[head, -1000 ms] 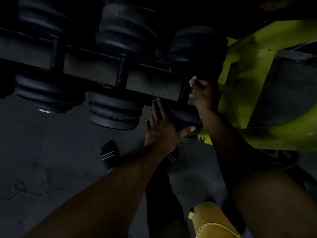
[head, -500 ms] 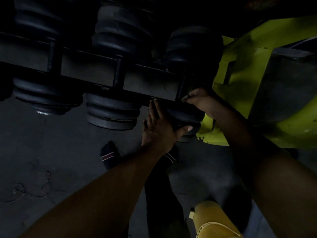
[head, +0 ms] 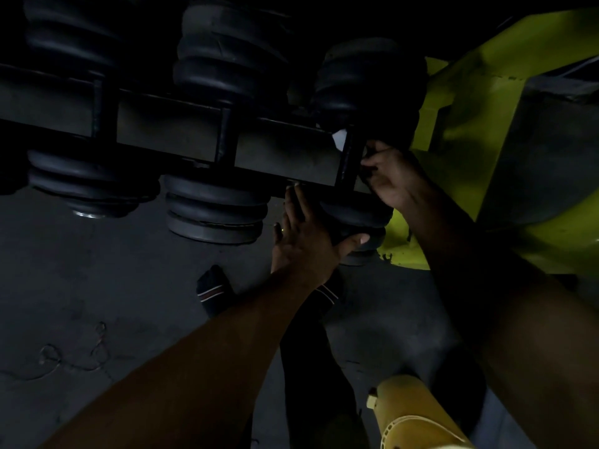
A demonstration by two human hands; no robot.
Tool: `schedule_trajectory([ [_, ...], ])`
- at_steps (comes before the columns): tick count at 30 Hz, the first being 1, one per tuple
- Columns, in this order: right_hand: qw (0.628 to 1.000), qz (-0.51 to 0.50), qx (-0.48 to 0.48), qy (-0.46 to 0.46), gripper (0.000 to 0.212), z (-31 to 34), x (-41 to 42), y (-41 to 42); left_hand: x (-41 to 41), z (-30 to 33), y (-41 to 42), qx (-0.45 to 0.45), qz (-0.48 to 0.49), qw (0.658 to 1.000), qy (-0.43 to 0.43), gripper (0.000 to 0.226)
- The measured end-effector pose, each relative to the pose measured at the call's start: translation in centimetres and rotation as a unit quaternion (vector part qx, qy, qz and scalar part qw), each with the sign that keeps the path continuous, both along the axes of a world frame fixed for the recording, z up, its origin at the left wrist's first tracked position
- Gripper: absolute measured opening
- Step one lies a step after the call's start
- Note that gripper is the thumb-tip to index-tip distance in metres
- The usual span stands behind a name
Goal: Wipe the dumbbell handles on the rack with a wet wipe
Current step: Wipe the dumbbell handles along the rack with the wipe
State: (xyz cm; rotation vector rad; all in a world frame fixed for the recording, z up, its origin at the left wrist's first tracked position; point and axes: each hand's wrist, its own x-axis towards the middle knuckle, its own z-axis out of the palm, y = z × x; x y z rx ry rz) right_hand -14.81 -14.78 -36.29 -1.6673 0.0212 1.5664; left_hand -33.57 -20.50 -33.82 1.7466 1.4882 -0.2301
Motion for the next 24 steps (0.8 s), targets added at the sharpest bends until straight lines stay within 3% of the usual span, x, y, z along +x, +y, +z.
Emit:
schedule_trajectory([
  [6, 0.98, 0.184, -0.067, -0.019, 0.034, 0.7, 0.3, -0.8, 0.0, 0.2, 0.1, -0.006, 0.004, 1.0, 0.0, 0.142],
  [10, 0.929, 0.326, -0.097, -0.149, 0.025, 2.0, 0.5, -1.1, 0.1, 0.2, 0.1, 0.003, 0.004, 1.0, 0.002, 0.141],
  [14, 0.82, 0.478, -0.035, -0.313, 0.019, 1.9, 0.7, -1.4, 0.1, 0.1, 0.0, 0.017, 0.005, 1.0, -0.001, 0.14],
  [17, 0.749, 0.494, 0.046, -0.439, 0.016, 1.6, 0.5, -2.0, 0.0, 0.1, -0.1, 0.014, 0.01, 1.0, -0.007, 0.139],
  [20, 0.757, 0.461, 0.137, -0.441, 0.012, 1.8, 0.1, -2.5, 0.0, 0.3, -0.1, 0.022, 0.005, 1.0, -0.013, 0.137],
  [22, 0.761, 0.45, 0.184, -0.429, 0.02, 2.4, -0.1, -2.5, 0.0, 0.2, 0.1, 0.02, 0.001, 1.0, -0.013, 0.137],
  [24, 0.706, 0.511, 0.224, -0.436, 0.027, 2.7, 0.0, -2.5, 0.0, 0.1, 0.1, 0.015, 0.001, 1.0, -0.009, 0.137],
])
